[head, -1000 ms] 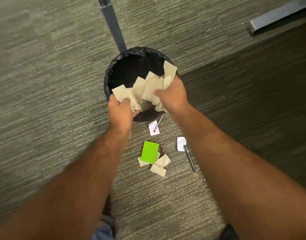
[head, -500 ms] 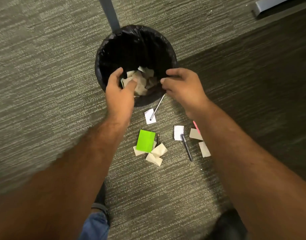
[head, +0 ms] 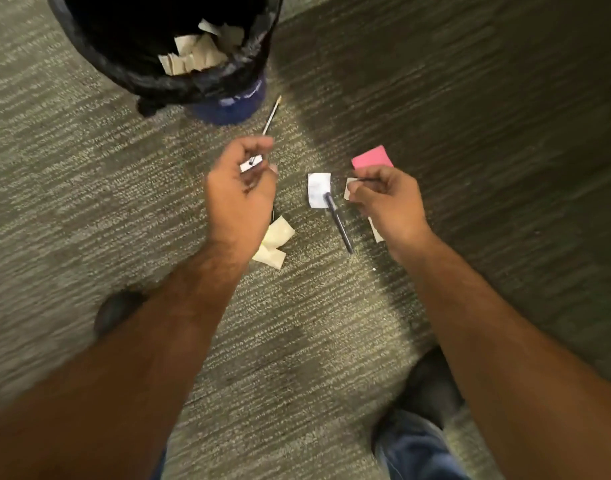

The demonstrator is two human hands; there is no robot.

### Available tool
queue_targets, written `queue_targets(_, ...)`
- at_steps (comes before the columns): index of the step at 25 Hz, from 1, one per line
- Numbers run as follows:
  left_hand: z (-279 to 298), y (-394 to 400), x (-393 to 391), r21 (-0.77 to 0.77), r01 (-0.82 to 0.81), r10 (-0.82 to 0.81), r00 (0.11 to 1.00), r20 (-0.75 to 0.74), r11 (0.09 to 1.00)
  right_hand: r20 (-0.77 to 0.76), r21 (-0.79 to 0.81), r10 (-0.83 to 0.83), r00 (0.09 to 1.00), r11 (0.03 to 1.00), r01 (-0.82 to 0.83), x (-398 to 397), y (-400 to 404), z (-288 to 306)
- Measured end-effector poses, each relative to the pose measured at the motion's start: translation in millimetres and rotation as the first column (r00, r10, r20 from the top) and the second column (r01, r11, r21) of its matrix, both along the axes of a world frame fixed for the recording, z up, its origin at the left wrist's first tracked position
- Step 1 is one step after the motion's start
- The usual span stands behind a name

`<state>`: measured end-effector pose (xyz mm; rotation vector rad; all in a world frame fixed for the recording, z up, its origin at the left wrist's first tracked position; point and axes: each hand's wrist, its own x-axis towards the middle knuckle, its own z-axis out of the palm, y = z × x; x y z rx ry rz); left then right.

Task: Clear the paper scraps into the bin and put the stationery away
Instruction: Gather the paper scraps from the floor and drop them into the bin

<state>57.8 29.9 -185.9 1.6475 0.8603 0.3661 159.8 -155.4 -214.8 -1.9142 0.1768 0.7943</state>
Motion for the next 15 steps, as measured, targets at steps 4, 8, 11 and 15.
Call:
queue_targets(4,-68.6,-26.2,-45.0,0.012,0.114,-0.108,0.964,-0.243,0.993,-0.015,-0.165,0.039,0.999,0.985,-0.041,-24.1,-42.4,-56.2)
queue_targets(8,-114.3,-33.8,-77.7,0.162,0.544,-0.357,0.718,-0.597,0.823,0.008,-0.487,0.199,0.98,0.856,-0.17,-35.7,-70.7,-86.1)
queue_targets(11,-126.1,-39.7,-87.0,0.196,0.787,-0.39,0.484,-0.784,0.585,0.065,-0.613,0.327,0.943,0.758,-0.221,-43.1,-77.6,-97.9)
queue_targets(15,-137.3,-41.1,-74.9,0.26,0.802,-0.358,0.496,-0.791,0.538,0.17,-0.709,0.441,0.882,0.676,-0.201,-36.8,-73.2,-110.0)
